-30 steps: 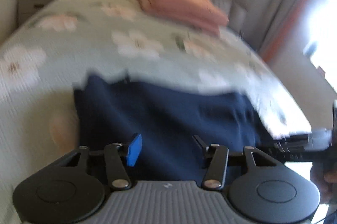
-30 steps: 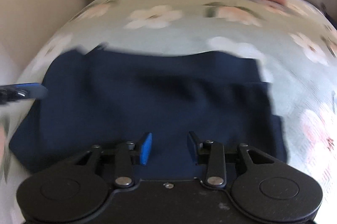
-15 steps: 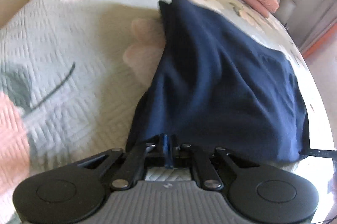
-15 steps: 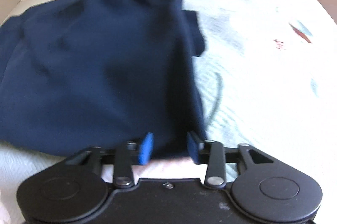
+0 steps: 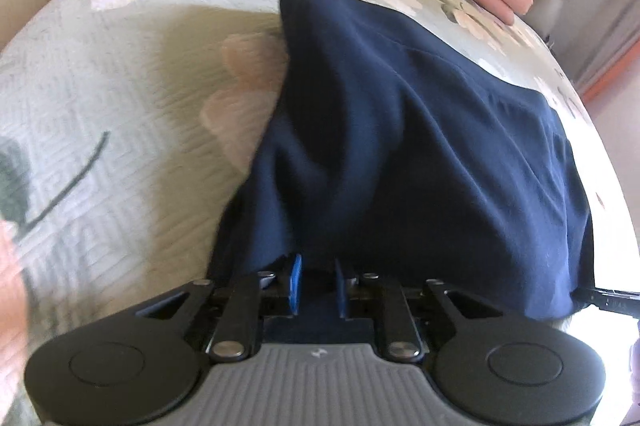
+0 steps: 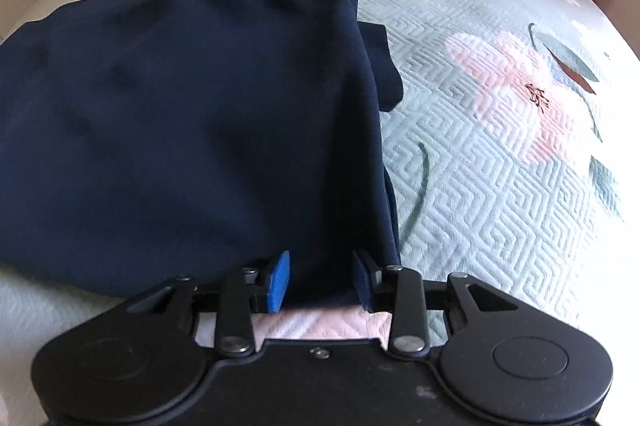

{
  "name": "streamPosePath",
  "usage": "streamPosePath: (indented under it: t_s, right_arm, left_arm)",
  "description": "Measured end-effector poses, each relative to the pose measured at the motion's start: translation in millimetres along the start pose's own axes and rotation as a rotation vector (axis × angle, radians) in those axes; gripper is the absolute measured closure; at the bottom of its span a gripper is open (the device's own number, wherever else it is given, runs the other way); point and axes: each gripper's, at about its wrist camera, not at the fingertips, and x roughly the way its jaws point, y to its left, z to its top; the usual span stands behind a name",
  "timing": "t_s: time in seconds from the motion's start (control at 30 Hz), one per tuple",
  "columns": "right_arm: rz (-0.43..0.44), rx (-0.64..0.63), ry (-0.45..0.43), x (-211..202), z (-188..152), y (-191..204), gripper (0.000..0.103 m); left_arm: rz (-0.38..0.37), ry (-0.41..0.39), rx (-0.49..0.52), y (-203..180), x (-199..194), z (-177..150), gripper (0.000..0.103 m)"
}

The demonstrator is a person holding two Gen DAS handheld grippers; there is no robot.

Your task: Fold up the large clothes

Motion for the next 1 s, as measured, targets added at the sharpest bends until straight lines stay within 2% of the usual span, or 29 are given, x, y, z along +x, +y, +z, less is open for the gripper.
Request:
streamPosePath:
  t_s: [0.07,0.2,0.33,0.43,0.5,0.57,0.6,0.7,0.87,1.0]
  right_arm:
    - [0.016,0.002,0.006,-3.9,-1.1,2.1,0.061]
    - [0.03,0.022,0.01,-8.5,4.3,6.5,0.06]
    - [0.095,0.053,-0.058,-27.1,10.8,12.2,0.06]
    - [0.123,0.014,-0.093,-37.3,11.8,29.6,0.06]
    - [0.096,-0.023,-0.108,-29.8,15.8,37.4,0.06]
    - [0.053,-0.045,-0.105,-18.2,12.5,32.1,0.06]
    - [0.048,-0.037,-0.097,-10.6,14.8,22.0,0.06]
    - [0.052,0.028,-0.064,-2.3,13.4,7.7,0.06]
    - [0.056,0.04,-0.056,8.7,15.4,6.3,0.057]
    - [0.037,-0.006,-0.08,8.2,11.5,17.1,0.057]
  left_arm:
    - [0.005,-0.01,-0.015,5.5,-12.2,0.0,0.081]
    - [0.015,-0.06,-0.03,15.8,-29.1,9.8,0.069]
    - [0.035,-0.082,-0.021,15.4,-29.4,19.6,0.055]
    - [0.038,-0.076,0.007,10.2,-22.6,22.8,0.055]
    - [0.073,-0.09,0.031,5.8,-21.1,20.1,0.055]
    - [0.086,-0.105,0.014,4.1,-19.7,19.1,0.055]
    - [0.08,-0.112,-0.006,6.7,-20.1,21.3,0.052]
    - [0.027,-0.092,-0.079,20.7,-17.6,27.9,0.025]
    - [-0.055,0.059,-0.085,32.8,13.4,38.7,0.024]
    - [-0.105,0.043,-0.068,34.9,19.6,40.2,0.01]
